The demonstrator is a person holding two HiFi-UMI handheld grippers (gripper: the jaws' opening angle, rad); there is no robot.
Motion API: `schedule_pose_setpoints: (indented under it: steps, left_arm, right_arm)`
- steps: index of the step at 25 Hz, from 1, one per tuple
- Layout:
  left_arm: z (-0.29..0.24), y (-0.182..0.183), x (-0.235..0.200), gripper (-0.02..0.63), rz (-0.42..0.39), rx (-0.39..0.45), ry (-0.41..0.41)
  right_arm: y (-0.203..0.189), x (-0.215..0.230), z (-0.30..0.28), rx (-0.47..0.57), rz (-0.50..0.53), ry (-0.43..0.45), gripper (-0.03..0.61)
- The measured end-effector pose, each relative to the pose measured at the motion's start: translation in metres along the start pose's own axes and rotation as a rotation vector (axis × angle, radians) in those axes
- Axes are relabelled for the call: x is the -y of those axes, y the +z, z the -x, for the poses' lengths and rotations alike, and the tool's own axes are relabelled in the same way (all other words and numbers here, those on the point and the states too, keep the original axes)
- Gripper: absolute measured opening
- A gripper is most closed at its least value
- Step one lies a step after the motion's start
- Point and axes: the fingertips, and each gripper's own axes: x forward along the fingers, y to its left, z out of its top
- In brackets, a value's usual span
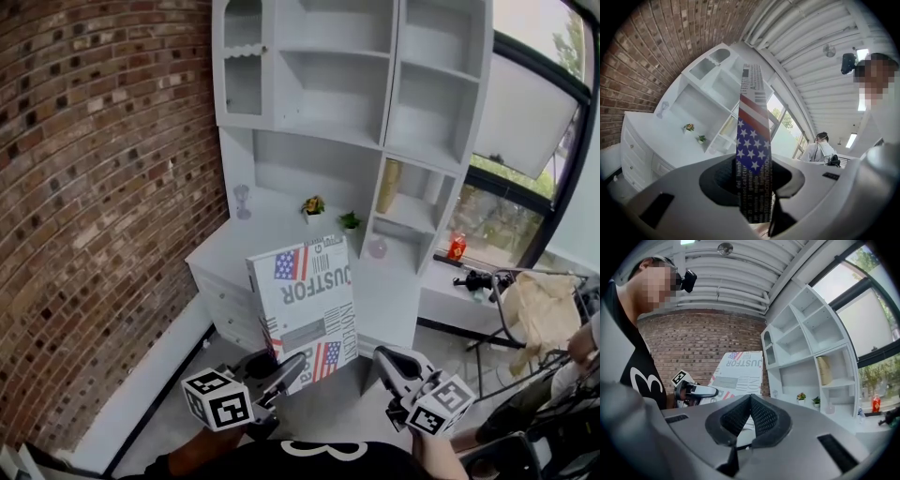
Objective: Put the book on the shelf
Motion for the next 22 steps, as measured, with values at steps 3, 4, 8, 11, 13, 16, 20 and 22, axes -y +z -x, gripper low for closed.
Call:
schedule_pose_setpoints:
  steps: [3, 4, 8, 11, 13, 16, 20, 22]
  left_arm:
    - [-0.008, 0.014, -0.023, 0.146, 0.007, -0.008, -0.003]
    - [-0.011, 0.019, -0.030, 0.146, 0.008, -0.009, -0.004]
    - [-0.021, 0.039, -0.059, 0.146, 0.012, -0.006, -0.017]
    - [-0.029, 0.051, -0.081, 0.146, 0.017, -0.014, -0.024]
    - [-0.034, 0.057, -0.095, 0.146, 0.018, -0.020, -0.036]
    - [-0.043, 0.066, -0.112, 0.146, 0.013, -0.022, -0.052]
    - [-0.055, 0.075, -0.131, 0.146, 0.013, -0.018, -0.055]
    - [-0.063, 0.080, -0.138, 0.146, 0.013, -0.014, -0.055]
  right_arm:
    - [0.004, 0.008, -0.025, 0.015, -0.012, -0.001, 0.011]
    - [0.004, 0.011, -0.033, 0.015, -0.011, -0.007, 0.011]
    - [0.006, 0.023, -0.063, 0.011, -0.010, -0.022, 0.011]
    - [0.008, 0.034, -0.084, 0.016, -0.022, -0.036, 0.011]
    - [0.009, 0.041, -0.097, 0.028, -0.023, -0.054, 0.012]
    - [0.009, 0.049, -0.112, 0.039, -0.018, -0.075, 0.012]
    - [0.005, 0.057, -0.128, 0.025, -0.017, -0.080, 0.012]
    - [0.005, 0.064, -0.132, 0.024, -0.011, -0.084, 0.012]
